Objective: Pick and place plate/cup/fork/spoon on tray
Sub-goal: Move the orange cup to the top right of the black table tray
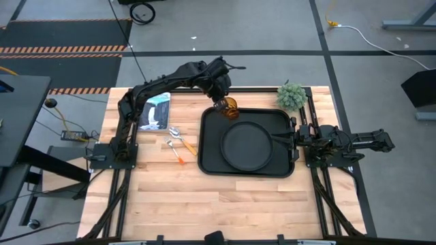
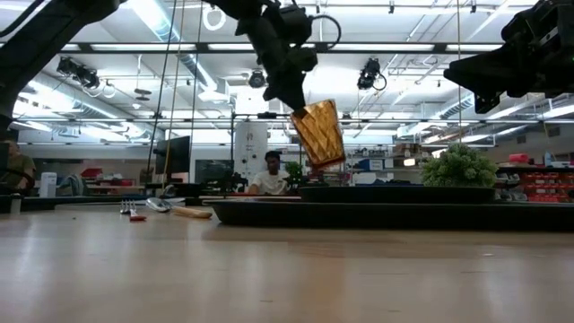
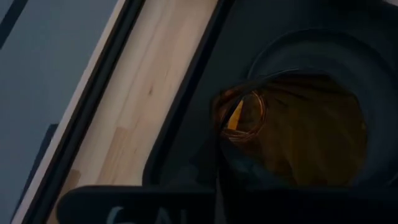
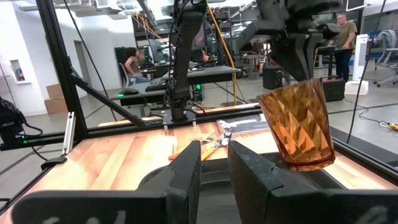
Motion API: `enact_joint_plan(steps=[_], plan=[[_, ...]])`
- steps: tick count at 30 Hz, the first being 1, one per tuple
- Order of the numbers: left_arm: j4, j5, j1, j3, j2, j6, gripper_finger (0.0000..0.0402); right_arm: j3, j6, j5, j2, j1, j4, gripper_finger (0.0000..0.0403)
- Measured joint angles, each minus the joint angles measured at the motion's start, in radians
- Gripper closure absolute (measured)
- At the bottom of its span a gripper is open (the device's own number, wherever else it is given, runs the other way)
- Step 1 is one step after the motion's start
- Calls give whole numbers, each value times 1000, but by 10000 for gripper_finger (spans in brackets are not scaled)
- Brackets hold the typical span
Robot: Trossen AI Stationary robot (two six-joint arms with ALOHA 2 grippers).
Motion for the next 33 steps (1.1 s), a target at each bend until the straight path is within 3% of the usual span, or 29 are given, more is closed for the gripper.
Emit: enact_joint_plan(steps=[16, 26, 33], plan=[[42, 0, -81, 23, 0, 26, 398, 0, 0, 0, 0, 0, 5, 315], [68, -2, -84, 23, 0, 30, 398, 0, 2, 1, 0, 0, 170, 315], [291, -2, -106, -18, 0, 38, 398, 0, 29, 4, 0, 0, 173, 315]])
